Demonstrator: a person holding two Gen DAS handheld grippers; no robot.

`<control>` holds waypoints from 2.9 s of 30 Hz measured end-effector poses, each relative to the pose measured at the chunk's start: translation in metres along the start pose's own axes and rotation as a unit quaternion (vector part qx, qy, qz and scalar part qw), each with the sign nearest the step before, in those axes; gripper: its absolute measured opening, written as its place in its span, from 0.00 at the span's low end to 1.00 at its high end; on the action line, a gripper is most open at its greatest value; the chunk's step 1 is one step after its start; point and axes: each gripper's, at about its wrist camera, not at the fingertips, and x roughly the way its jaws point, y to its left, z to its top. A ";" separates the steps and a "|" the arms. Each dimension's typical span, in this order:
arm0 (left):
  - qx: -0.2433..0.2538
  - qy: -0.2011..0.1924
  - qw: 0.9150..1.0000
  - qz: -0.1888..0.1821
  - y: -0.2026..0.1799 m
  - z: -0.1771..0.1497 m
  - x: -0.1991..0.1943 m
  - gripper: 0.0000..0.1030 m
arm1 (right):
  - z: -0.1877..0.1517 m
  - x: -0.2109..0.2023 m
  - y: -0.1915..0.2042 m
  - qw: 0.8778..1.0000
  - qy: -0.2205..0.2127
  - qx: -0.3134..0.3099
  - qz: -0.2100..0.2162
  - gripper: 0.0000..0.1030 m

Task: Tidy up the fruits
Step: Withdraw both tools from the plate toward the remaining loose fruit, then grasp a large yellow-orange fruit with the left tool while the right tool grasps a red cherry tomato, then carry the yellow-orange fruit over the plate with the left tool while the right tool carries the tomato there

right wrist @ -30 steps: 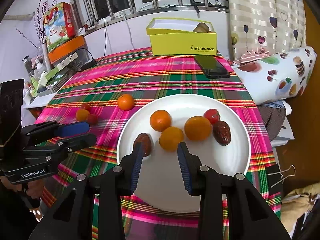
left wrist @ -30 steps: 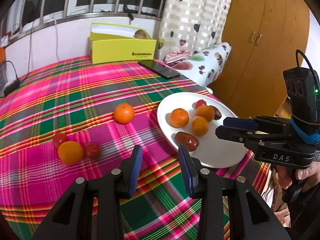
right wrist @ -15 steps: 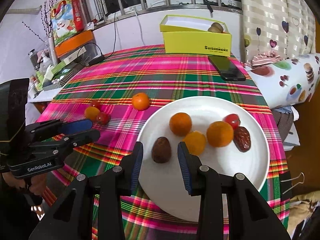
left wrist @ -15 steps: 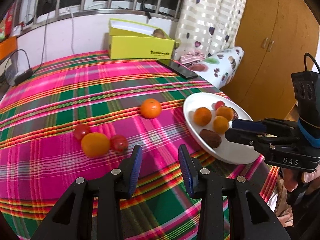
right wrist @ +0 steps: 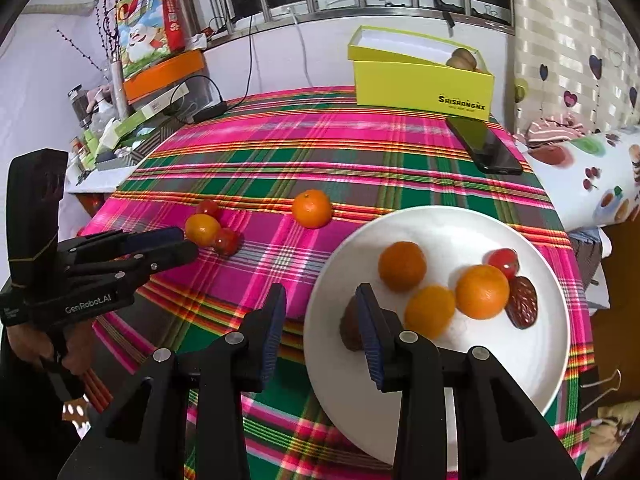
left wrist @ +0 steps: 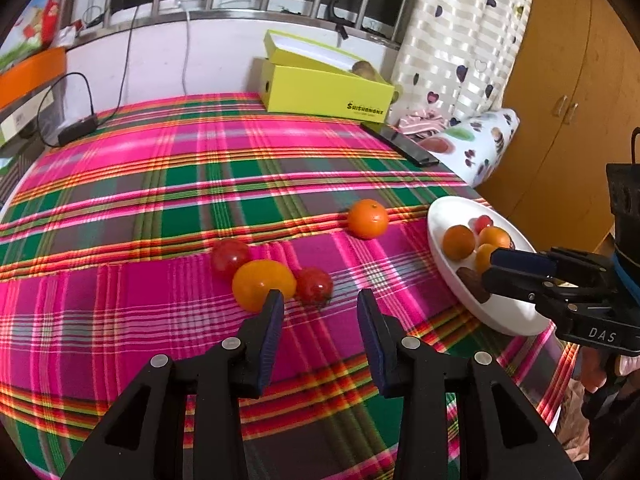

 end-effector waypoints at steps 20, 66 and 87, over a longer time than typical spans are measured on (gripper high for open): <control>-0.031 0.009 0.999 0.026 0.029 0.008 0.021 0.51 | 0.009 0.023 0.015 1.000 0.013 -0.015 0.017 0.36; -0.081 0.002 0.996 0.034 0.075 -0.013 -0.001 0.48 | 0.038 0.109 0.083 0.993 0.073 -0.072 0.061 0.36; -0.052 -0.002 0.998 0.025 0.044 -0.014 -0.013 0.48 | 0.030 0.064 0.075 0.996 0.032 -0.070 0.053 0.27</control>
